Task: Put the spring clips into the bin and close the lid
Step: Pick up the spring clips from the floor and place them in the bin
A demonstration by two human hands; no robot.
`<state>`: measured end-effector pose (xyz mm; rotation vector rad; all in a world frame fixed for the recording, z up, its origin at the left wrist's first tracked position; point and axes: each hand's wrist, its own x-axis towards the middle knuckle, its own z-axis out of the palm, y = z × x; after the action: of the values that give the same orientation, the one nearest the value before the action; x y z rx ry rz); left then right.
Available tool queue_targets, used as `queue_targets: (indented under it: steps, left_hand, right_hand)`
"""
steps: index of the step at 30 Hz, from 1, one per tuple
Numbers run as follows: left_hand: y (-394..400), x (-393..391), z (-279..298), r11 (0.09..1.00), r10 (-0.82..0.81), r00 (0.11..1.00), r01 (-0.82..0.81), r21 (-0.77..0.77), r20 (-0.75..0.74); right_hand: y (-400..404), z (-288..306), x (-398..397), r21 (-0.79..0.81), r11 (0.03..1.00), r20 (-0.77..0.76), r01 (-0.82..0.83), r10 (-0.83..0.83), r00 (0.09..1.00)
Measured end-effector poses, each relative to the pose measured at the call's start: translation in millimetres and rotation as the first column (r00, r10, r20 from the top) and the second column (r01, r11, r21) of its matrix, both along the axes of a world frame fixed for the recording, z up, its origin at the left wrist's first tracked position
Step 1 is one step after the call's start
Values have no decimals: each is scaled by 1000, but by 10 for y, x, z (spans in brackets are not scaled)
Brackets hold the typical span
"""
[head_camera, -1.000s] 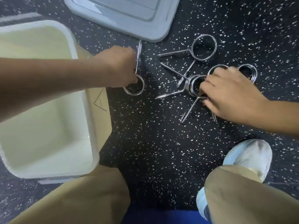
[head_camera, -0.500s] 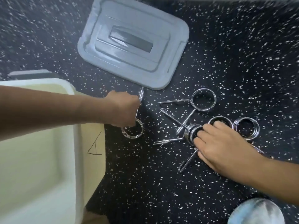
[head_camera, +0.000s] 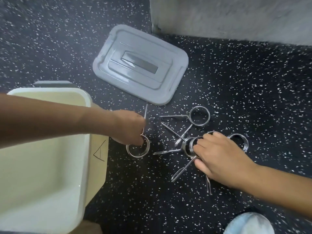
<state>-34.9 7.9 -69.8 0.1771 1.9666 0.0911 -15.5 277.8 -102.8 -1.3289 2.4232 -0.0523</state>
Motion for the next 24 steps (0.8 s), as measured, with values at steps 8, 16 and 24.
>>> queue_targets:
  steps: [8,16,24]
  left_hand:
    - [-178,232,759,968,202,979,-196,158,-28]
    - [-493,461,1484,837,509,845,-442,321,-164]
    - [-949,1333,1508,444,881,461,-732,516,-105]
  right_hand:
    - [0,462,18,21,997,-25,78,-78,997]
    - [-303,760,-97,38,997,-56,62,-60,997]
    - [-745,1052,-50,0,996,-15,89,-89,996]
